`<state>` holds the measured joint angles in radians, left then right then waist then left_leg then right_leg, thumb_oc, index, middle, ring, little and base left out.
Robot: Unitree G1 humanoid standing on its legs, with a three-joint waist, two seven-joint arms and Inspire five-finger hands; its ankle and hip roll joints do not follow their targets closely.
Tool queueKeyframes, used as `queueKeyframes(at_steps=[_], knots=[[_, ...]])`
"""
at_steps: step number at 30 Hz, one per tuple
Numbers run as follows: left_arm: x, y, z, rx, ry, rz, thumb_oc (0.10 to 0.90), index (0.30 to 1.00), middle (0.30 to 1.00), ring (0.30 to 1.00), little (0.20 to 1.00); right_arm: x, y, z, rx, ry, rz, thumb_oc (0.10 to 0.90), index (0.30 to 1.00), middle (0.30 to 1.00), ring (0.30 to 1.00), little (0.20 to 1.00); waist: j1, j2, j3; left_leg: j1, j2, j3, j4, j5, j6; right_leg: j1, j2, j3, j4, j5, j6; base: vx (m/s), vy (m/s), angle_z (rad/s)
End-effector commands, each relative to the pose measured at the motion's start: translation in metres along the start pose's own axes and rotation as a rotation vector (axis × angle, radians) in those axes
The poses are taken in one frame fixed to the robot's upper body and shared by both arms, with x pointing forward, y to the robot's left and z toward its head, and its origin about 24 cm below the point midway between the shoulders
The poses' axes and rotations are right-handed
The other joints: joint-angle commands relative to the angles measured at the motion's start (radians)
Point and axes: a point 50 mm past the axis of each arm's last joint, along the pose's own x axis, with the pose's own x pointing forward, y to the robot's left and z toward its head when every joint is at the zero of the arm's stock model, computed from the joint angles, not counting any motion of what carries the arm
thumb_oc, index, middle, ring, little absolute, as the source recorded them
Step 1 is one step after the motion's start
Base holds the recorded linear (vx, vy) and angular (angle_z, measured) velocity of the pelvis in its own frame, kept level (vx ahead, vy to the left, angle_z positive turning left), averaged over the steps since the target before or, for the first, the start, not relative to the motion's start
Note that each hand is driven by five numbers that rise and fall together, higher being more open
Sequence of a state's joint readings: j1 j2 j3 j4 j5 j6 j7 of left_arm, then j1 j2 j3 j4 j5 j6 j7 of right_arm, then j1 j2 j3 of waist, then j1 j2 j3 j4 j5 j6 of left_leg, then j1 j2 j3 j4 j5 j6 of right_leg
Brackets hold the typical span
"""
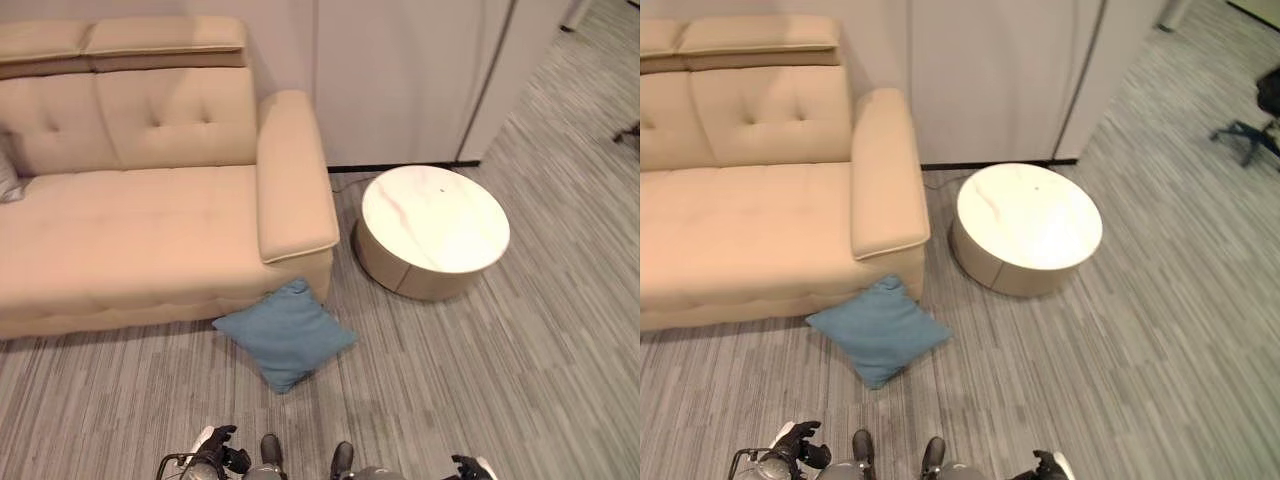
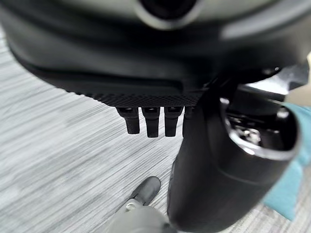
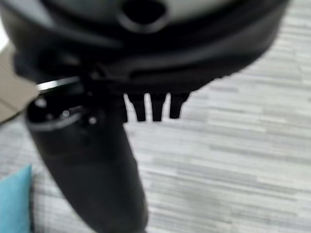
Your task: Pick up all the scattered cushions and arrange them neatly on the sofa.
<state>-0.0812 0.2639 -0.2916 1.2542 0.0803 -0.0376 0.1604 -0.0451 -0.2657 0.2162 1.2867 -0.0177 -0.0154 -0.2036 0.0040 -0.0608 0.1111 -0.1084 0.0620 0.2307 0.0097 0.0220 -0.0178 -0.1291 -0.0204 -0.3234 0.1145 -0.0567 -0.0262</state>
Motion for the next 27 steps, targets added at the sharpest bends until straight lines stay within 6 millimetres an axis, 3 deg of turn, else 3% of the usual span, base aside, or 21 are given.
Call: queueKeyframes(at_steps=[1,3,5,7,10,13,15,16,20,23,25,27], knots=[[0.001,0.014,0.001,0.022,-0.021,0.037,0.8,0.9,0.9,0.9,0.9,0.002,-0.013,0.005,-0.023,-0.041,-0.045,0.8,0.9,0.9,0.9,0.9,0.001,-0.025,-0.015,-0.009,-0.06,-0.013,0.036,-0.057,0.026,0.094,-0.101,0.028,0.08,-0.016,0.148,0.23,0.173,0.1],[0.002,0.017,0.002,0.026,-0.025,0.045,0.8,0.9,0.9,0.9,0.9,0.002,-0.012,0.007,-0.029,-0.052,-0.041,0.8,0.9,0.9,0.9,0.9,-0.001,-0.023,-0.011,-0.002,-0.063,-0.025,0.034,-0.06,0.031,0.071,-0.106,0.041,0.132,-0.01,0.151,0.11,0.063,0.12],[0.002,0.022,0.005,0.021,-0.041,0.061,0.8,0.9,0.9,0.9,0.9,0.002,-0.011,0.013,-0.029,-0.073,-0.038,0.8,0.9,0.9,0.9,0.9,-0.013,-0.012,-0.001,0.04,-0.067,-0.067,0.009,-0.062,0.038,0.01,-0.086,0.119,0.213,0.013,0.152,0.13,0.042,0.26],[0.002,0.022,0.005,0.02,-0.043,0.064,0.8,0.9,0.9,0.9,0.9,0.002,-0.011,0.015,-0.03,-0.08,-0.036,0.8,0.9,0.9,0.9,0.9,-0.015,-0.005,-0.004,0.049,-0.065,-0.079,-0.006,-0.058,0.035,-0.011,-0.073,0.136,0.201,0.008,0.144,0.14,0.002,0.4],[0.002,0.022,0.003,0.02,-0.037,0.066,0.8,0.9,0.9,0.9,0.9,0.002,-0.011,0.017,-0.035,-0.087,-0.036,0.8,0.9,0.9,0.9,0.9,-0.023,-0.005,0.001,0.077,-0.076,-0.109,-0.035,-0.051,0.026,-0.036,-0.061,0.169,0.094,0.03,0.147,0.17,-0.046,0.35],[0.002,0.02,0.005,0.029,-0.038,0.064,0.8,0.9,0.9,0.9,0.9,0.002,-0.013,0.02,-0.041,-0.094,-0.04,0.8,0.9,0.9,0.9,0.9,-0.048,-0.007,0.016,0.108,-0.099,-0.163,-0.055,-0.06,0.014,-0.098,-0.038,0.239,-0.03,0.106,0.175,0.2,-0.093,0.38],[0.003,0.019,0.005,0.033,-0.04,0.063,0.8,0.9,0.9,0.9,0.9,0.003,-0.014,0.02,-0.042,-0.093,-0.042,0.8,0.9,0.9,0.9,0.9,-0.055,-0.006,0.023,0.117,-0.1,-0.177,-0.053,-0.069,0.011,-0.111,-0.036,0.244,-0.045,0.12,0.178,0.19,-0.152,0.66],[0.002,0.016,0.004,0.052,-0.035,0.051,0.8,0.9,0.9,0.9,0.9,0.002,-0.014,0.015,-0.061,-0.076,-0.037,0.8,0.9,0.9,0.9,0.9,-0.053,-0.019,0.025,0.126,-0.106,-0.192,-0.032,-0.097,0.004,-0.077,-0.058,0.228,-0.094,0.136,0.177,0.22,-0.267,0.85],[0.002,0.013,0.006,0.039,-0.042,0.041,0.8,0.9,0.9,0.9,0.9,0.003,-0.018,0.014,-0.071,-0.076,-0.048,0.8,0.9,0.9,0.9,0.9,-0.052,-0.019,0.001,0.121,-0.073,-0.196,-0.008,-0.111,-0.022,-0.041,-0.049,0.209,-0.1,0.127,0.163,0.13,-0.248,0.36],[0.002,0.011,0.011,0.039,-0.061,0.032,0.8,0.9,0.9,0.9,0.9,0.003,-0.025,0.013,-0.049,-0.076,-0.068,0.8,0.9,0.9,0.9,0.9,-0.057,-0.02,0.005,0.085,-0.045,-0.175,0.066,-0.118,-0.046,-0.01,-0.048,0.192,-0.102,0.1,0.148,0.04,-0.17,0.38],[0.003,0.011,0.024,0.018,-0.103,0.037,0.8,0.9,0.9,0.9,0.9,0.004,-0.031,0.015,-0.042,-0.082,-0.087,0.8,0.9,0.9,0.9,0.9,-0.059,-0.031,0.029,-0.008,-0.016,-0.142,0.208,-0.105,-0.061,0.008,-0.058,0.171,-0.101,0.079,0.125,-0.04,-0.153,0.52],[0.003,0.01,0.028,0.011,-0.118,0.03,0.8,0.9,0.9,0.9,0.9,0.004,-0.033,0.011,-0.05,-0.071,-0.087,0.8,0.9,0.9,0.9,0.9,-0.059,-0.033,0.029,-0.025,0.004,-0.107,0.212,-0.103,-0.053,0.022,-0.057,0.155,-0.107,0.067,0.117,0.02,-0.089,0.49]])
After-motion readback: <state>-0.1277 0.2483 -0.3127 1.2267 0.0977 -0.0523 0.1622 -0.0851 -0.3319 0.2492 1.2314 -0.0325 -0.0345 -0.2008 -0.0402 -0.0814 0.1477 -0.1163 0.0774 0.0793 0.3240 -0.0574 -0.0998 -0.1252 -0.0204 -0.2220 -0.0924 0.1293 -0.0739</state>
